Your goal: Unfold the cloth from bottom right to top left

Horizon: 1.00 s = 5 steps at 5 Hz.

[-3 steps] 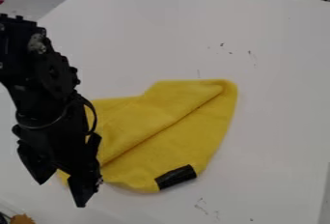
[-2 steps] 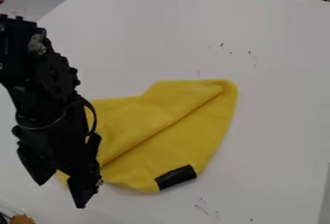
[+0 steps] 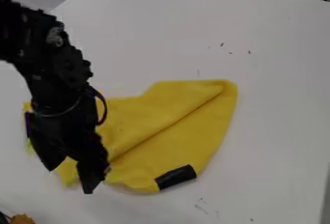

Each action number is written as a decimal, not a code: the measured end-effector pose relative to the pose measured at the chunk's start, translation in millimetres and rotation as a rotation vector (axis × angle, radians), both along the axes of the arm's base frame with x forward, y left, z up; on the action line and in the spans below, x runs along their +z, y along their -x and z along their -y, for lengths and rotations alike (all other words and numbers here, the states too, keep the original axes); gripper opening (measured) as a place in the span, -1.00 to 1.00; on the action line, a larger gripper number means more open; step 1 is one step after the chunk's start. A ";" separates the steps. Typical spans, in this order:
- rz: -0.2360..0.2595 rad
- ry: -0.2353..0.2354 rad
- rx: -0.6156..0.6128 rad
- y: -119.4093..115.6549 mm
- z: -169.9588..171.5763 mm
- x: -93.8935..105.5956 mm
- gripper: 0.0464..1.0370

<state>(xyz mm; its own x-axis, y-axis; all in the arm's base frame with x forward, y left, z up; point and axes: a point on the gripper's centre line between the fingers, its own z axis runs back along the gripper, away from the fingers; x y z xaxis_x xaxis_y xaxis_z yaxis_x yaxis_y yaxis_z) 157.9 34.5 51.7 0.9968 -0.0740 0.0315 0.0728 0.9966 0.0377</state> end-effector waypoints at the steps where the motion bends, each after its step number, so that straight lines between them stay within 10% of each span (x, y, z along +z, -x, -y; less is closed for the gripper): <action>1: 0.023 -0.011 -0.033 -17.6 -4.4 0.9 0.93; 5: 0.055 0.012 -0.011 -43.6 -26.8 -19.0 0.93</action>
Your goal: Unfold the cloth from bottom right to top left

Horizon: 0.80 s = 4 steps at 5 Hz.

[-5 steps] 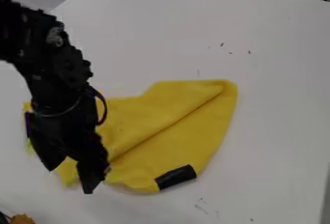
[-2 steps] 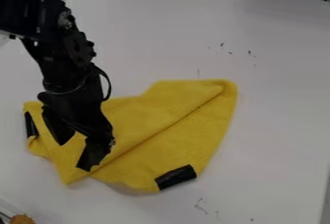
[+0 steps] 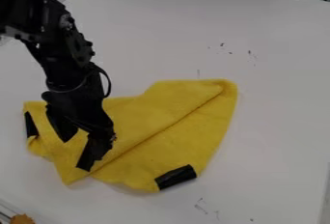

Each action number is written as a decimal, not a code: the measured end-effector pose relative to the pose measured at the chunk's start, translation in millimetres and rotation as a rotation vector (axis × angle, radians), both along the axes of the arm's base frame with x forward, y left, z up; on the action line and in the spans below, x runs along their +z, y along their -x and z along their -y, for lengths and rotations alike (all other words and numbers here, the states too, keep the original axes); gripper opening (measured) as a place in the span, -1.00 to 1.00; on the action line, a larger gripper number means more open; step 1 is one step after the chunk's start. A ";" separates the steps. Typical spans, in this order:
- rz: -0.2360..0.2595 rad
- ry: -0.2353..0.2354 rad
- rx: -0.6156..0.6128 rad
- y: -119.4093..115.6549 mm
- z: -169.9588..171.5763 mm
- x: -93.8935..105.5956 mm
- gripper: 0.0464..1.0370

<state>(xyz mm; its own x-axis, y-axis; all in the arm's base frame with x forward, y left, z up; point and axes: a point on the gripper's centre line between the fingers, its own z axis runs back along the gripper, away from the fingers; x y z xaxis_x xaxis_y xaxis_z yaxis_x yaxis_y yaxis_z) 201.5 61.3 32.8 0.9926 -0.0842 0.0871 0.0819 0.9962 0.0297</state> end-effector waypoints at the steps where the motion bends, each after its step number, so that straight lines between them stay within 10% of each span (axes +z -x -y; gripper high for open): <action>1: -0.010 0.008 -0.027 -6.1 -0.8 -5.3 0.82; 4: -0.007 0.026 -0.039 -9.0 0.5 -7.7 -0.80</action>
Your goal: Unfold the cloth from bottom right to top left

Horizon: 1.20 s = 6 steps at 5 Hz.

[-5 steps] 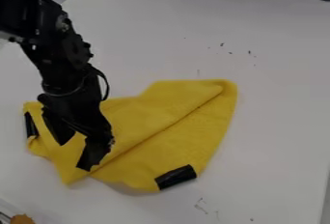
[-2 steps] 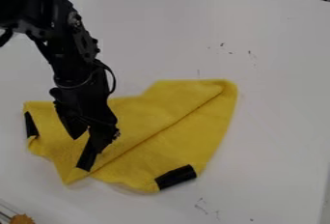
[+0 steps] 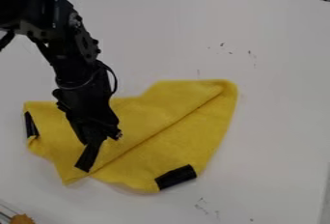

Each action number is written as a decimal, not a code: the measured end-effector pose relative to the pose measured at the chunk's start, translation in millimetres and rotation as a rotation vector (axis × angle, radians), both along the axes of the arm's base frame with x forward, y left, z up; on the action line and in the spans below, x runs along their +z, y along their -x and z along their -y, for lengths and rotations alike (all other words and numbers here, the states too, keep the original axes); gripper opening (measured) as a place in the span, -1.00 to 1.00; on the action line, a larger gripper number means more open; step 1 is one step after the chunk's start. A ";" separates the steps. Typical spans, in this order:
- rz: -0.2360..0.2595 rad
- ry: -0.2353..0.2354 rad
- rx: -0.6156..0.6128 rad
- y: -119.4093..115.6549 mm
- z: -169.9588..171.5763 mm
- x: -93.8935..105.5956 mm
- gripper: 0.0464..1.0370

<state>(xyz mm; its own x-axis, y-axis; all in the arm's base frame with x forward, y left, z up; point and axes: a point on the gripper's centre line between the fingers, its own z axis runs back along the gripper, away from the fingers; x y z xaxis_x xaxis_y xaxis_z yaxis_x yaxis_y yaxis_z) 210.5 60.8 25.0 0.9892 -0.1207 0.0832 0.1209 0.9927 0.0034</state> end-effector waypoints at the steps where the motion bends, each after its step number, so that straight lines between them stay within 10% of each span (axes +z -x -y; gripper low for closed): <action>1: -0.002 -0.007 -0.006 -2.9 -2.5 3.5 -0.97; 4: -0.027 -0.141 -0.244 -98.7 -30.3 46.0 -0.98; 6: -0.067 -0.149 -0.352 -154.6 -53.9 31.4 -0.98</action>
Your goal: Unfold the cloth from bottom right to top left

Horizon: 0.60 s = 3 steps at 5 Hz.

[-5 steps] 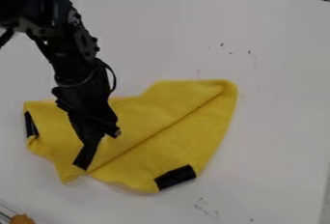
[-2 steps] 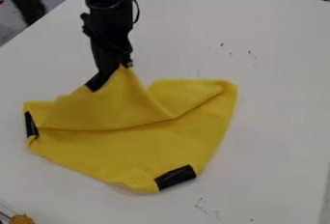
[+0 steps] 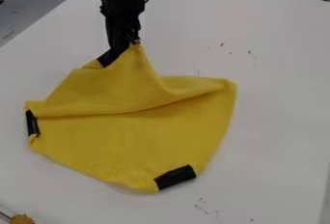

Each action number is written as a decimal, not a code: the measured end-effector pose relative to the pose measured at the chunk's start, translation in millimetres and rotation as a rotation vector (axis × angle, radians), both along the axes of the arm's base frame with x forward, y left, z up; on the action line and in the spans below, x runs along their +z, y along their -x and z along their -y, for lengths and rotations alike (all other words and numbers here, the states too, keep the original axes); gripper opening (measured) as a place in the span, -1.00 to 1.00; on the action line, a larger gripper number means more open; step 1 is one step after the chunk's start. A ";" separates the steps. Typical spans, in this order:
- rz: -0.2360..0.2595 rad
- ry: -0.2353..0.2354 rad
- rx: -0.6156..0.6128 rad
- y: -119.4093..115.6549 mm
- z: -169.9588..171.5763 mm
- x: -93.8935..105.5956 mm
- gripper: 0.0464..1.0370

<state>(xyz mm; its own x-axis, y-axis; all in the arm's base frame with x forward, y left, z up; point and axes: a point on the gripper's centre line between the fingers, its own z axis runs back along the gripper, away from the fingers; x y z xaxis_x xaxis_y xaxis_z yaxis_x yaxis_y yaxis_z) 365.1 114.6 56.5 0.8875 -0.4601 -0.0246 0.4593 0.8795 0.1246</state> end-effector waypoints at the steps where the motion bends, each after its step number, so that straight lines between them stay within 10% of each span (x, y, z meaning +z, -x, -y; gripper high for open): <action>1: -0.032 -0.002 -0.041 -19.3 -6.5 -11.5 -0.98; 3: -0.020 -0.011 -0.091 -48.7 -13.9 -19.2 -0.98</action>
